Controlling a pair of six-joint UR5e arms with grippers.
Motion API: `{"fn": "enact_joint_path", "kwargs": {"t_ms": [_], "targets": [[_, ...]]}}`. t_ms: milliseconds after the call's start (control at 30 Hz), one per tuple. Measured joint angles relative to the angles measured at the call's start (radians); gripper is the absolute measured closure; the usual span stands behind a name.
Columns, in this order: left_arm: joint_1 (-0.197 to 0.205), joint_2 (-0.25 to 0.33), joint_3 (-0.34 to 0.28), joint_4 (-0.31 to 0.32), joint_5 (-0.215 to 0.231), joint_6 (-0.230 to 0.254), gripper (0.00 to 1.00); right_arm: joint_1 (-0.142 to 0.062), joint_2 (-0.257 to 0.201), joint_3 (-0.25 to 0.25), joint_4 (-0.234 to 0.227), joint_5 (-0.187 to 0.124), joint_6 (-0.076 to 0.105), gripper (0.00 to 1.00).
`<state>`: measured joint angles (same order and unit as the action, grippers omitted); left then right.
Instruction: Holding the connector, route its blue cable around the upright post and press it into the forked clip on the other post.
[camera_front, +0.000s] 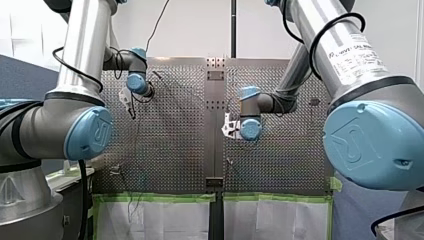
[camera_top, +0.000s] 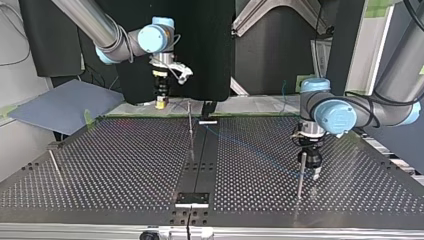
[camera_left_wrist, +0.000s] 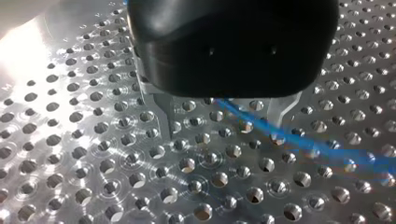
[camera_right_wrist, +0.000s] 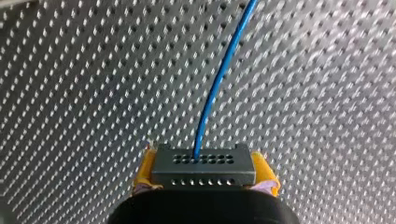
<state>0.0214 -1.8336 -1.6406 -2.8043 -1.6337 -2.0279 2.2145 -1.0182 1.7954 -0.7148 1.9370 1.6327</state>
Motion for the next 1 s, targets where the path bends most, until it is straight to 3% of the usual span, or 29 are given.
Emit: {"fn": "enact_joint_path", "kwargs": {"t_ms": [367,533,733,1000], "targets": [[-0.002,0.0,0.0,-0.001,-0.01,0.001,0.0,-0.006,0.037,0.088,-0.088,0.049,0.005,1.0],[-0.004,0.0,0.0,-0.002,-0.015,0.005,0.0,-0.006,0.073,0.125,-0.125,0.076,0.03,1.0],[-0.005,0.0,0.0,-0.003,-0.019,0.009,0.0,-0.001,0.125,0.177,-0.177,0.087,0.06,1.0],[-0.006,0.0,0.0,-0.003,-0.028,0.011,0.0,0.001,0.195,0.247,-0.247,0.088,0.066,1.0]]}}
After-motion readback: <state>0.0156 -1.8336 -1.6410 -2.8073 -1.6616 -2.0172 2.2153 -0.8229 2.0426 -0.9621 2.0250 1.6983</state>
